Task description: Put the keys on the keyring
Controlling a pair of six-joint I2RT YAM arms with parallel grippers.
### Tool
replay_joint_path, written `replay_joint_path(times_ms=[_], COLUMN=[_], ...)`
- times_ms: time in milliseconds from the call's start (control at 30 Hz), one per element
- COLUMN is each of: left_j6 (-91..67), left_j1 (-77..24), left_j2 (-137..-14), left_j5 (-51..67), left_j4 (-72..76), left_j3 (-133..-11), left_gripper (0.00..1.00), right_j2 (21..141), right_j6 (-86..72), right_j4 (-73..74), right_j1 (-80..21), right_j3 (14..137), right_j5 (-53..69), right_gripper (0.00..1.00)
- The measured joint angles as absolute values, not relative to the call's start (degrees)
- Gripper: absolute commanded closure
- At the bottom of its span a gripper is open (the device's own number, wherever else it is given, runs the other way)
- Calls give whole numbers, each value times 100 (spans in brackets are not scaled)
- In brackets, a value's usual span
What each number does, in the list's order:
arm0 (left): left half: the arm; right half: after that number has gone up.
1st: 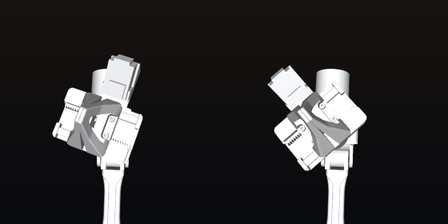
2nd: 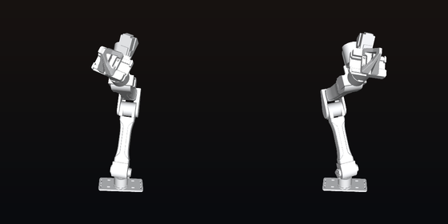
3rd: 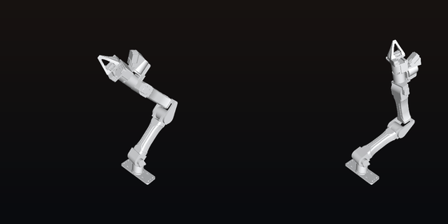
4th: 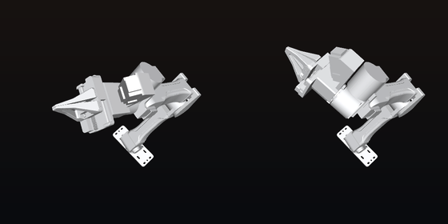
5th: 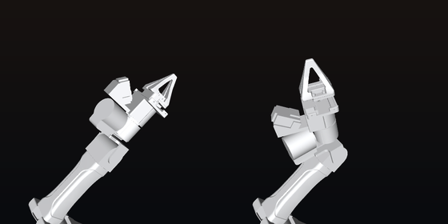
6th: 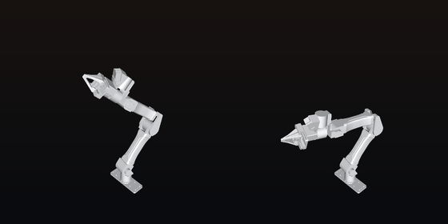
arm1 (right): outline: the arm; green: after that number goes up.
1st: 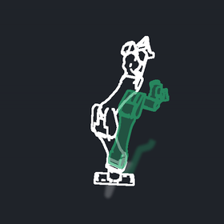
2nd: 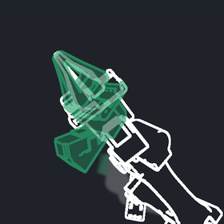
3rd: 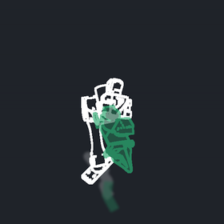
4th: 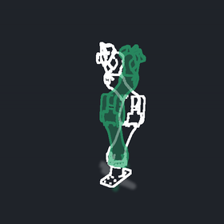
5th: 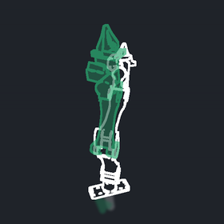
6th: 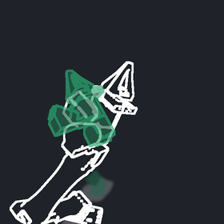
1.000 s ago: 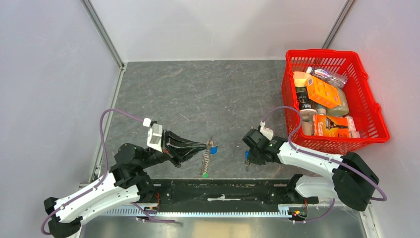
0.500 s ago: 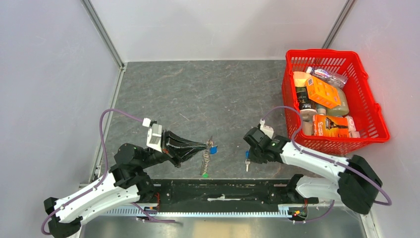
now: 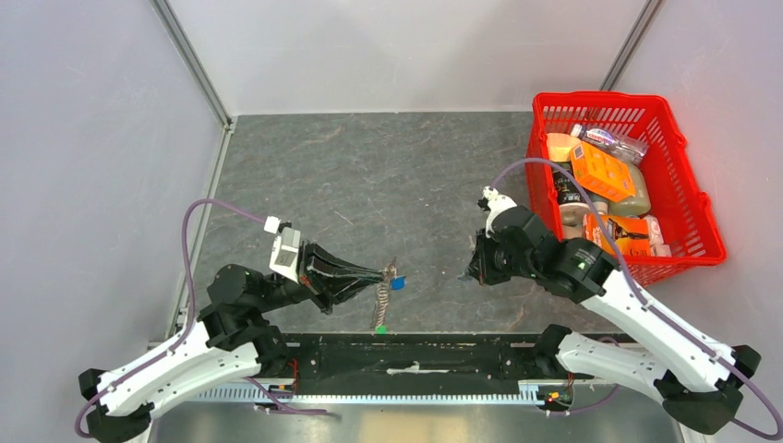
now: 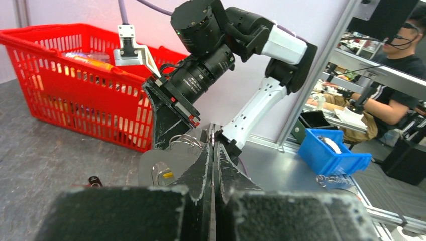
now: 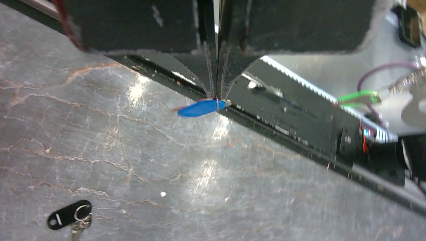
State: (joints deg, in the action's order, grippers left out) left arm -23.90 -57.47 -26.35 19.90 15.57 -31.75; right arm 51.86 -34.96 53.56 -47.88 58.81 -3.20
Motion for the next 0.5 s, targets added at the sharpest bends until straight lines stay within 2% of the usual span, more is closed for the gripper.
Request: replay_joint_path(times_ms=[500], left_j6=[-2958], left_j1=[-5747], left_j2=[-2980], left_j5=[2941], left_j4=[1205], left_j3=[-3745], left_gripper=[98], right_j2=[5218], right_j6=[-1083], right_j4=[6051], right_j1=[-4788], right_j3=[7644], right_j5=[1999], right_gripper=[100])
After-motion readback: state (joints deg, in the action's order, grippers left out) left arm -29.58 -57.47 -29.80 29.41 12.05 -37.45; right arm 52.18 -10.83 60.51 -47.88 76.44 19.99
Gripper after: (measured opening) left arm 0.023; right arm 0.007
